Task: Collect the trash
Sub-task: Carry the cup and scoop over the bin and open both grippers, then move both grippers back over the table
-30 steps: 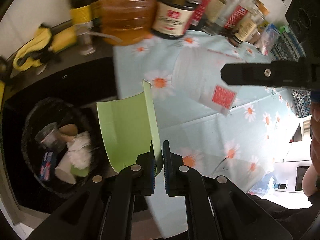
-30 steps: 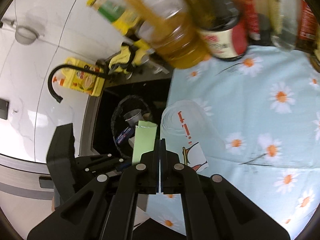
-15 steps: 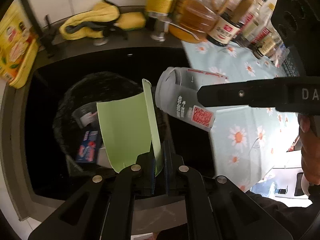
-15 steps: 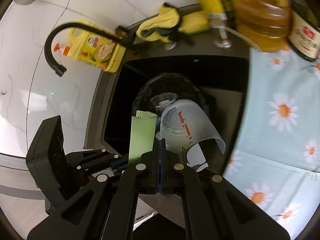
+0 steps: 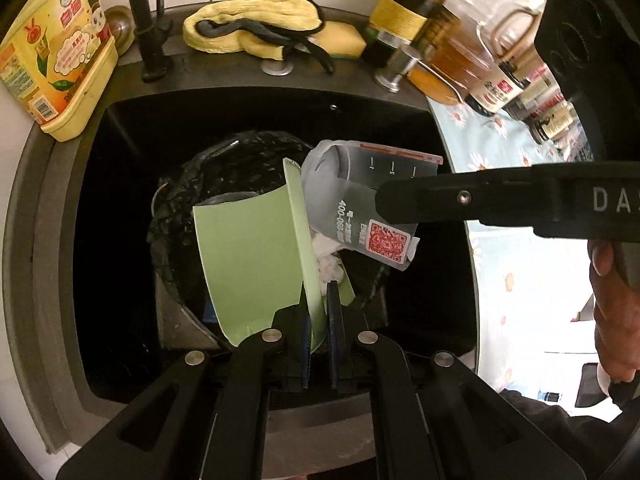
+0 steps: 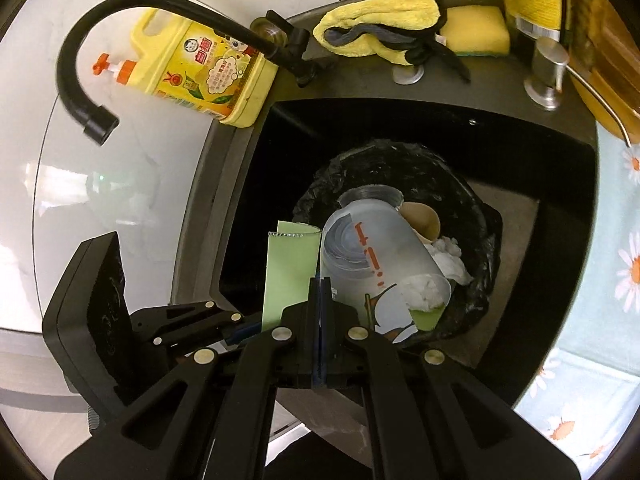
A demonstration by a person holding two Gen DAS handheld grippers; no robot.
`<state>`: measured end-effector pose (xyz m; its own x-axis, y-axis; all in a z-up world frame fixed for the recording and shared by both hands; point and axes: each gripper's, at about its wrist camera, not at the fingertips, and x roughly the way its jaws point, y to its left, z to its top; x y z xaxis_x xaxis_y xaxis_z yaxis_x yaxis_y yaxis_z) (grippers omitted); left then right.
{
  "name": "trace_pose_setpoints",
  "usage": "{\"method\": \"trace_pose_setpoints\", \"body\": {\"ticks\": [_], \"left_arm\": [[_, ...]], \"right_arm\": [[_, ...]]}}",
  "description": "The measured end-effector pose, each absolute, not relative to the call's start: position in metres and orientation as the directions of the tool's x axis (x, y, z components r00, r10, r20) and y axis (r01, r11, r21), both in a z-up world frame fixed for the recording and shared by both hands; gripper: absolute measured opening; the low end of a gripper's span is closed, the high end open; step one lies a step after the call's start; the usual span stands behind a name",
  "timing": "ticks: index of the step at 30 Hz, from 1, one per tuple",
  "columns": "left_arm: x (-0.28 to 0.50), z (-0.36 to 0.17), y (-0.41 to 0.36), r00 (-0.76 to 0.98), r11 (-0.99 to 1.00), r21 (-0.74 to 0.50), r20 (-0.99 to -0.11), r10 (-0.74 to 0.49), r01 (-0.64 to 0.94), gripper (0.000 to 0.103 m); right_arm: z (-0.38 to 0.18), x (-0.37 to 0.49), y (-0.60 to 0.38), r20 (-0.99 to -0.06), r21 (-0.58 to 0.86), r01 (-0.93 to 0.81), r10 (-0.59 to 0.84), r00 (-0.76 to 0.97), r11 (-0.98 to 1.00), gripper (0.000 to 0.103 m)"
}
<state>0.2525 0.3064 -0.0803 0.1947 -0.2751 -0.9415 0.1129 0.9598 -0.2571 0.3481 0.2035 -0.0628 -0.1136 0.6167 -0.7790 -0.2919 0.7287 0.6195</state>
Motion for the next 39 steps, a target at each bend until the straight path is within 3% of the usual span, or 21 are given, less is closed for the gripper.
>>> {"method": "trace_pose_setpoints", "body": {"ticks": [2,4,5,6,9,23,29,32,39], "left_arm": [[0.259,-0.082,0.311,0.191,0.959,-0.263,-0.941,-0.279,0.105,0.007],[0.264,-0.084,0.314,0.185,0.958,-0.269,-0.941,-0.283,0.097,0.008],[0.266,-0.085,0.315,0.185,0.959,-0.266,-0.942,-0.281,0.098,0.009],[0.268,-0.086,0.315,0.183,0.959,-0.266,-0.942,-0.280,0.099,0.010],[0.274,-0.089,0.318,0.176,0.955,-0.283,-0.939,-0.295,0.091,0.025],[0.259,-0.077,0.307,0.212,0.966,-0.234,-0.944,-0.253,0.109,0.025],[0.240,-0.059,0.297,0.238,0.970,-0.220,-0.941,-0.240,0.105,0.026],[0.230,-0.049,0.288,0.254,0.972,-0.211,-0.939,-0.232,0.108,0.033],[0.206,-0.037,0.258,0.263,0.973,-0.205,-0.938,-0.226,0.108,0.033]], "right_arm": [[-0.064,0.354,0.205,-0.778,0.622,-0.276,0.618,-0.115,0.732,0.002],[-0.068,0.361,0.205,-0.765,0.642,-0.241,0.631,-0.131,0.728,0.022],[-0.070,0.363,0.204,-0.759,0.649,-0.222,0.636,-0.136,0.727,0.037],[-0.073,0.366,0.203,-0.758,0.652,-0.206,0.637,-0.140,0.730,0.040],[-0.076,0.373,0.200,-0.754,0.656,-0.182,0.640,-0.146,0.732,0.041],[-0.059,0.357,0.168,-0.765,0.642,-0.181,0.638,-0.088,0.745,0.041],[-0.048,0.339,0.148,-0.784,0.615,-0.201,0.617,-0.062,0.762,0.048],[-0.045,0.330,0.133,-0.800,0.595,-0.201,0.598,-0.053,0.778,0.048],[-0.038,0.305,0.079,-0.827,0.552,-0.204,0.561,-0.015,0.808,0.052]]}}
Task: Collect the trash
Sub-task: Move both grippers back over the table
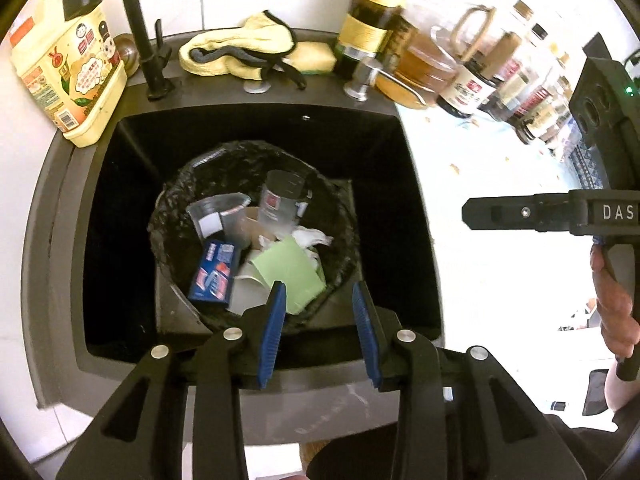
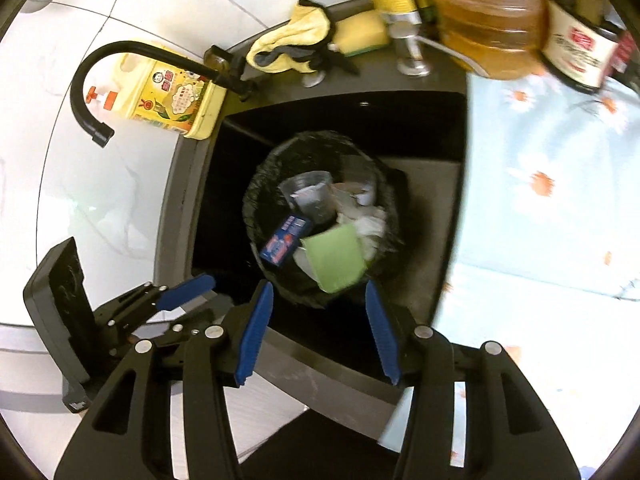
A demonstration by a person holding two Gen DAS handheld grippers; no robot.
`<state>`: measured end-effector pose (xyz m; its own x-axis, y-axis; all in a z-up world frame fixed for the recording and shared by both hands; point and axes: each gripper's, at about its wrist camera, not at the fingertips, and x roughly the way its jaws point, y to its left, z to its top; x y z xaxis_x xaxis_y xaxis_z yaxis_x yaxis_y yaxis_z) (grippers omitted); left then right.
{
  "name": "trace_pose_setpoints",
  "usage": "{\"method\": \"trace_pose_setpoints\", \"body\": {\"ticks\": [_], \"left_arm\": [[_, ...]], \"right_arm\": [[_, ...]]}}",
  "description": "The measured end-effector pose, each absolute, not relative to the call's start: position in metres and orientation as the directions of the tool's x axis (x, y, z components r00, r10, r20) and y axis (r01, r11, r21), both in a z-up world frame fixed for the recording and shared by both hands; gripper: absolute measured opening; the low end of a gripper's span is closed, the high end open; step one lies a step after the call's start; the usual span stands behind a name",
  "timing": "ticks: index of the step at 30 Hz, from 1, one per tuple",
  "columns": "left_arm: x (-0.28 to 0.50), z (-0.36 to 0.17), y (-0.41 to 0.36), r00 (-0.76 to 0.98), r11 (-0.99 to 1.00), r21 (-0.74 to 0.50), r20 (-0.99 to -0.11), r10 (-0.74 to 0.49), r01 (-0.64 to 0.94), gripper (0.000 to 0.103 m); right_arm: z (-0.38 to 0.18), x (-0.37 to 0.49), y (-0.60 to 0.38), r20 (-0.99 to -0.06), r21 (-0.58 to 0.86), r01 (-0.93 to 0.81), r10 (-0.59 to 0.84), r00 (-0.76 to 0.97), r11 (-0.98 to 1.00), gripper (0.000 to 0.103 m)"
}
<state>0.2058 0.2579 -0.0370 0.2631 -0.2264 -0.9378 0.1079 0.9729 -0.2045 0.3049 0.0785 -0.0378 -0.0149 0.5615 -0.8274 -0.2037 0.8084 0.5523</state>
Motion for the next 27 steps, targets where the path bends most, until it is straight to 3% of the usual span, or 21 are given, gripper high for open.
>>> {"method": "trace_pose_setpoints", "body": {"ticks": [3,6,14,18,23,26,27], "left_arm": [[0.193,-0.031,0.237,0.270,0.976,-0.190,-0.939,-0.212,0.105,0.034],[0.181,-0.022,0.214,0.290,0.979,-0.180,-0.936,-0.201,0.098,0.044],[0.161,-0.001,0.143,0.327,0.982,-0.167,-0.926,-0.187,0.089,0.045],[0.149,0.008,0.107,0.338,0.985,-0.150,-0.926,-0.170,0.086,0.055],[0.131,0.016,0.073,0.358,0.989,-0.135,-0.922,-0.149,0.064,0.055],[0.120,0.020,0.052,0.370,0.991,-0.123,-0.919,-0.134,0.054,0.058],[0.117,0.021,0.048,0.373,0.992,-0.118,-0.919,-0.130,0.054,0.064]], "right_arm": [[-0.032,0.294,0.048,-0.833,0.537,-0.212,0.553,0.016,0.816,0.053],[-0.027,0.284,0.019,-0.836,0.527,-0.226,0.548,0.037,0.819,0.053],[-0.013,0.253,-0.062,-0.845,0.489,-0.279,0.528,0.083,0.826,0.059],[-0.009,0.242,-0.094,-0.843,0.481,-0.305,0.529,0.096,0.822,0.064],[-0.009,0.228,-0.131,-0.843,0.472,-0.333,0.528,0.102,0.816,0.064],[-0.006,0.219,-0.151,-0.835,0.477,-0.352,0.540,0.104,0.805,0.073],[-0.005,0.217,-0.157,-0.832,0.477,-0.359,0.544,0.110,0.802,0.074]]}}
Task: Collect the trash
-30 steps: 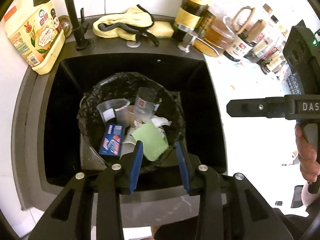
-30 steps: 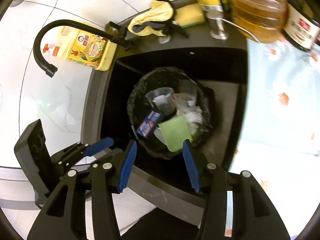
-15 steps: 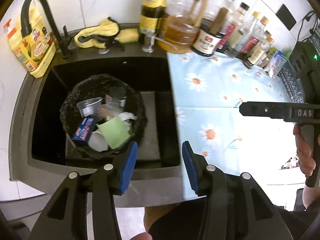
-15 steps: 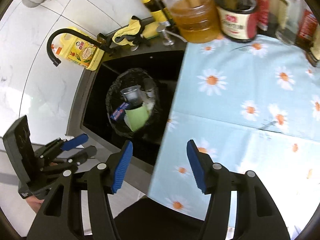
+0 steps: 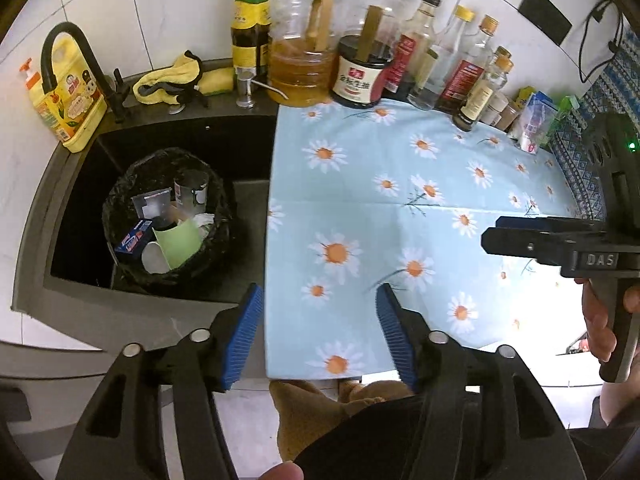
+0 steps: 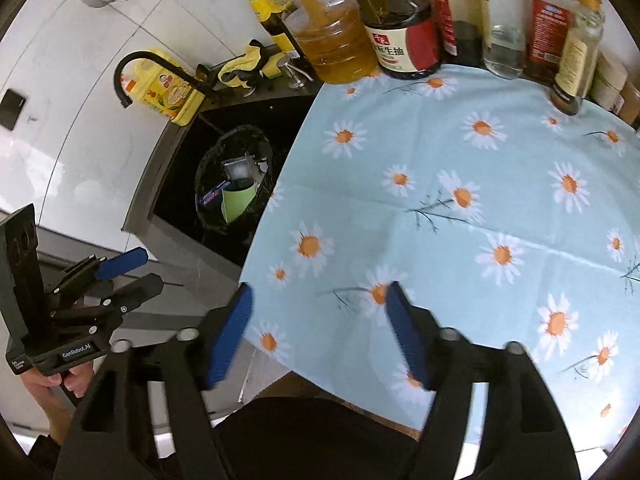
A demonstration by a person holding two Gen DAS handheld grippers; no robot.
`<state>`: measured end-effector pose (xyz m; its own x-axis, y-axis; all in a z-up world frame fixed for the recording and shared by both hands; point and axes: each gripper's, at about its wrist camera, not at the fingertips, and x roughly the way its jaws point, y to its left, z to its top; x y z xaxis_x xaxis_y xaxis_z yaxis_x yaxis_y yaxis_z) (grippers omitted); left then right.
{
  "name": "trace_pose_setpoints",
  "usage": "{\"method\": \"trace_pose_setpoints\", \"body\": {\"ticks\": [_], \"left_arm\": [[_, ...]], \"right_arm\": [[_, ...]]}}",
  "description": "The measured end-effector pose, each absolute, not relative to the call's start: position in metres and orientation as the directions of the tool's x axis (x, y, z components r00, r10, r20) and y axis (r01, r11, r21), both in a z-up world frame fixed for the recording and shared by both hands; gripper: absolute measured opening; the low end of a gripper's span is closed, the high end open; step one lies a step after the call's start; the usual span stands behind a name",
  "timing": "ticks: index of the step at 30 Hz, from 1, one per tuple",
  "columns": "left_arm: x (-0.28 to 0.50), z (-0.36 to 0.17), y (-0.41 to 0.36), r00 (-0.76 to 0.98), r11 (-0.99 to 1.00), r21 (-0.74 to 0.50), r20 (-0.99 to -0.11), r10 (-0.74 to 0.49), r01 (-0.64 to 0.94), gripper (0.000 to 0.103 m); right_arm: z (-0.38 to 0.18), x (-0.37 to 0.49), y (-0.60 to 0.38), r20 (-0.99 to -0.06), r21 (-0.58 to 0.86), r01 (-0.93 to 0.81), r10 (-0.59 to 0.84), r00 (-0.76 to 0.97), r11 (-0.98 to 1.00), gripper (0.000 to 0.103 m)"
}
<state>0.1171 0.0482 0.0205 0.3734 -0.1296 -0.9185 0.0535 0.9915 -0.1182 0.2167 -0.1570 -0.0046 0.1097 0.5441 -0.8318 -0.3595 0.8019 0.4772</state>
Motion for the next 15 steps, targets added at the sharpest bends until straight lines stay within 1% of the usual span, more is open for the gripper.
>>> {"method": "trace_pose_setpoints", "body": {"ticks": [1,4,6,7,8,9,10,12,13,15], "left_arm": [[0.113,0.022,0.043,0.379,0.993,-0.112,-0.918,-0.122,0.048,0.064],[0.104,0.025,0.030,0.384,0.994,-0.108,-0.917,-0.110,0.025,0.065],[0.099,0.026,0.022,0.386,0.994,-0.107,-0.917,-0.102,0.007,0.065],[0.097,0.026,0.019,0.384,0.994,-0.110,-0.918,-0.101,-0.001,0.066],[0.094,0.026,0.014,0.383,0.994,-0.108,-0.919,-0.096,-0.010,0.068],[0.091,0.027,0.010,0.385,0.995,-0.102,-0.919,-0.088,-0.015,0.076],[0.088,0.028,0.007,0.390,0.995,-0.097,-0.917,-0.083,-0.017,0.078],[0.083,0.028,0.001,0.397,0.996,-0.092,-0.915,-0.077,-0.019,0.079],[0.081,0.027,-0.003,0.401,0.996,-0.084,-0.914,-0.068,-0.023,0.085],[0.077,0.025,-0.006,0.405,0.997,-0.079,-0.912,-0.061,-0.027,0.091]], "right_arm": [[-0.003,0.214,-0.162,-0.830,0.475,-0.366,0.545,0.115,0.800,0.074],[0.001,0.205,-0.179,-0.820,0.480,-0.384,0.559,0.124,0.789,0.081],[0.002,0.201,-0.188,-0.819,0.474,-0.394,0.558,0.131,0.788,0.089],[0.002,0.199,-0.192,-0.820,0.468,-0.399,0.556,0.136,0.789,0.091],[0.002,0.198,-0.194,-0.819,0.466,-0.403,0.556,0.140,0.788,0.095],[0.001,0.196,-0.199,-0.819,0.463,-0.408,0.556,0.143,0.787,0.095],[0.001,0.193,-0.203,-0.821,0.457,-0.409,0.551,0.146,0.790,0.095],[-0.001,0.192,-0.209,-0.826,0.449,-0.407,0.543,0.152,0.796,0.098],[-0.001,0.190,-0.212,-0.825,0.447,-0.407,0.543,0.156,0.797,0.098],[-0.002,0.185,-0.220,-0.821,0.447,-0.406,0.546,0.168,0.797,0.098]]}}
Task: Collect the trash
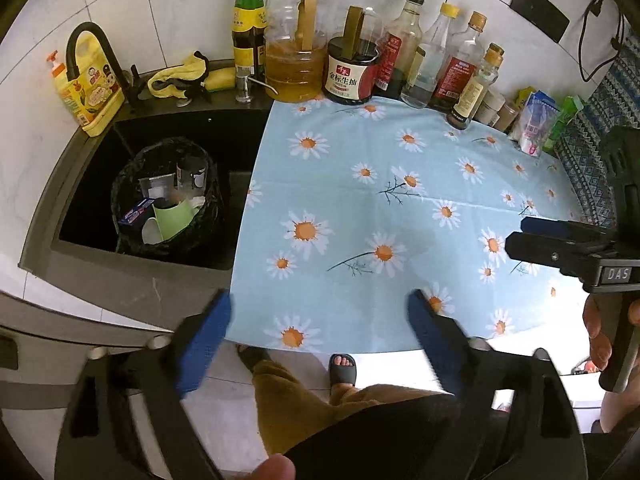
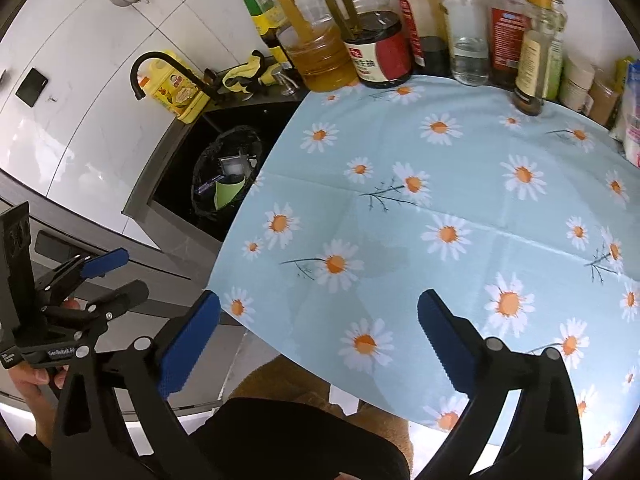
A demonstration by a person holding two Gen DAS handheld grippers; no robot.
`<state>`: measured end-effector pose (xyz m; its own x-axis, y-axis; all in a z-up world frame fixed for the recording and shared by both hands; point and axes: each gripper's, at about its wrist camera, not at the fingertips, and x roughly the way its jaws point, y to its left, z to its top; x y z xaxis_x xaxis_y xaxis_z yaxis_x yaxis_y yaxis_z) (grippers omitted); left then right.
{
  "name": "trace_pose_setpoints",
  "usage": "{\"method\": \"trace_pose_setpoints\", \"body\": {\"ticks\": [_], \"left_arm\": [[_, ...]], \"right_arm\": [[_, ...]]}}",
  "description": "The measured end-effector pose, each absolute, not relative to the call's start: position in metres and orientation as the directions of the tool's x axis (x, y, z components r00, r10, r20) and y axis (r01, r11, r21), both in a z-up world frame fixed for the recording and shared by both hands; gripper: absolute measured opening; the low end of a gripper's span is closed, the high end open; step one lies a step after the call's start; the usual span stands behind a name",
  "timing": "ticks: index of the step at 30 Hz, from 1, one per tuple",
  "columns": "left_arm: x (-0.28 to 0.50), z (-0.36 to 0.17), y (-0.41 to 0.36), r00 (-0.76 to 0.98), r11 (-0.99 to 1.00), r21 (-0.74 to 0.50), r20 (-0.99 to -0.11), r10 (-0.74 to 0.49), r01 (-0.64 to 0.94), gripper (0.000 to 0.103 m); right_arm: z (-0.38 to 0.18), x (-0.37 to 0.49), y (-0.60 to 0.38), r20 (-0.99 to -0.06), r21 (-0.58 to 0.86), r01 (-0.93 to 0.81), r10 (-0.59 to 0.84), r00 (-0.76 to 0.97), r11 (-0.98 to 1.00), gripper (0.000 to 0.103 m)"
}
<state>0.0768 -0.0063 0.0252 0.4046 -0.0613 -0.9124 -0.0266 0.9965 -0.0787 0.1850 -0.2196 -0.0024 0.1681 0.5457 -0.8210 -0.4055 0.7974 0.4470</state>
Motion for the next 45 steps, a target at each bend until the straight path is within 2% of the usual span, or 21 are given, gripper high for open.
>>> {"method": "trace_pose_setpoints", "body": {"ticks": [10,23,45], "left_arm": [[0.069,0.015,-0.002,0.426,0.994,-0.094,-0.903,-0.061,-0.058,0.096],[0.063,0.008,0.018,0.430,0.986,-0.117,-0.901,-0.056,-0.117,0.096],[0.067,0.001,0.020,0.417,0.985,-0.124,-0.907,-0.064,-0.118,0.096]], "right_arm": [[-0.002,0.164,-0.230,-0.810,0.380,-0.442,0.523,0.266,0.812,0.098],[-0.010,0.164,-0.227,-0.817,0.393,-0.416,0.519,0.252,0.820,0.098],[-0.015,0.162,-0.214,-0.822,0.393,-0.434,0.521,0.230,0.811,0.098]]}}
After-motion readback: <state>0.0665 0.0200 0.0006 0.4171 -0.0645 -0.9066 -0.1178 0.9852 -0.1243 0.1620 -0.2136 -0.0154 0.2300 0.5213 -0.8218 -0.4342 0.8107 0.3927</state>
